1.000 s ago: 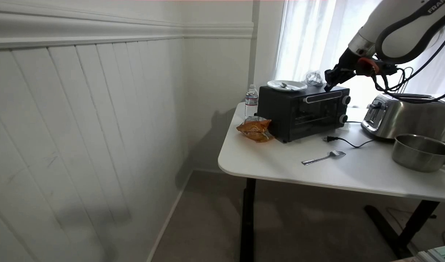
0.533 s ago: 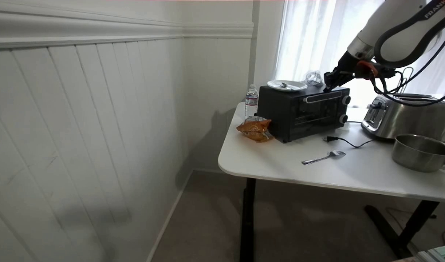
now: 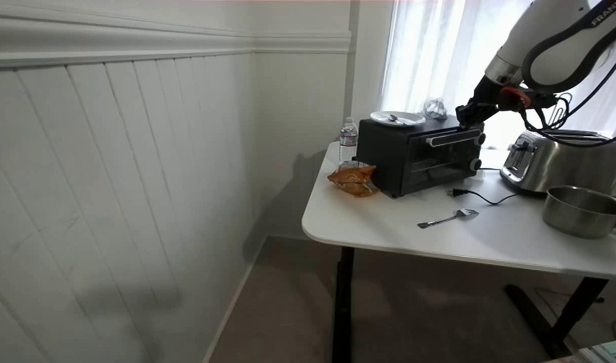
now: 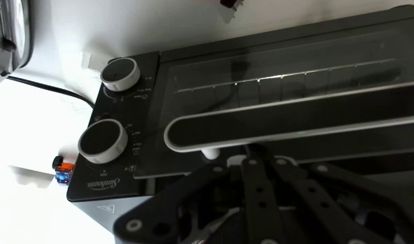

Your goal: Open the oven door

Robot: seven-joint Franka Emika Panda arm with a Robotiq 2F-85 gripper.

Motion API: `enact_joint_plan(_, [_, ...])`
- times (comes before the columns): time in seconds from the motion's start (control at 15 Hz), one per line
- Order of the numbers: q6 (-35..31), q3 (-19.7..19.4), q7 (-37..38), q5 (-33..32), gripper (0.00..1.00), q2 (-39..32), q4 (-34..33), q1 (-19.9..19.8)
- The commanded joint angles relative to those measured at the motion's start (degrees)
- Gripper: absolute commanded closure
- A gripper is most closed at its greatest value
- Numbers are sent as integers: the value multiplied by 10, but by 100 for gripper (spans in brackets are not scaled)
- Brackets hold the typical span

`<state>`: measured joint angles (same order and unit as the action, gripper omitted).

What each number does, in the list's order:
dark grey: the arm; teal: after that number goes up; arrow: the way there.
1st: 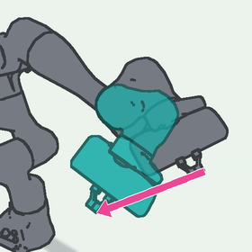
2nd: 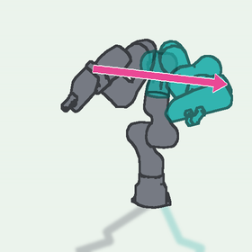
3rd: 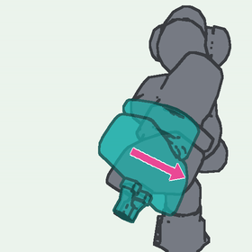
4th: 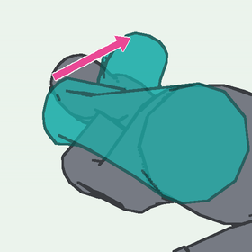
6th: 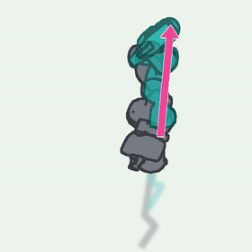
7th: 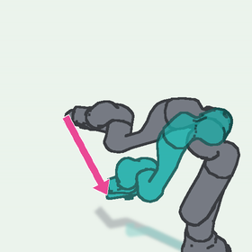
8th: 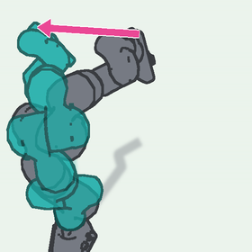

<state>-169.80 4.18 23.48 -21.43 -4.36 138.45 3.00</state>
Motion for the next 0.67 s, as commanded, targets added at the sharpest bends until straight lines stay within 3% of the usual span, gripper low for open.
enact_joint_plan(0.0, [43,-11,18,-21,100,19,8,-2])
enact_joint_plan(0.6, [99,-12,20,8,100,42,32,-9])
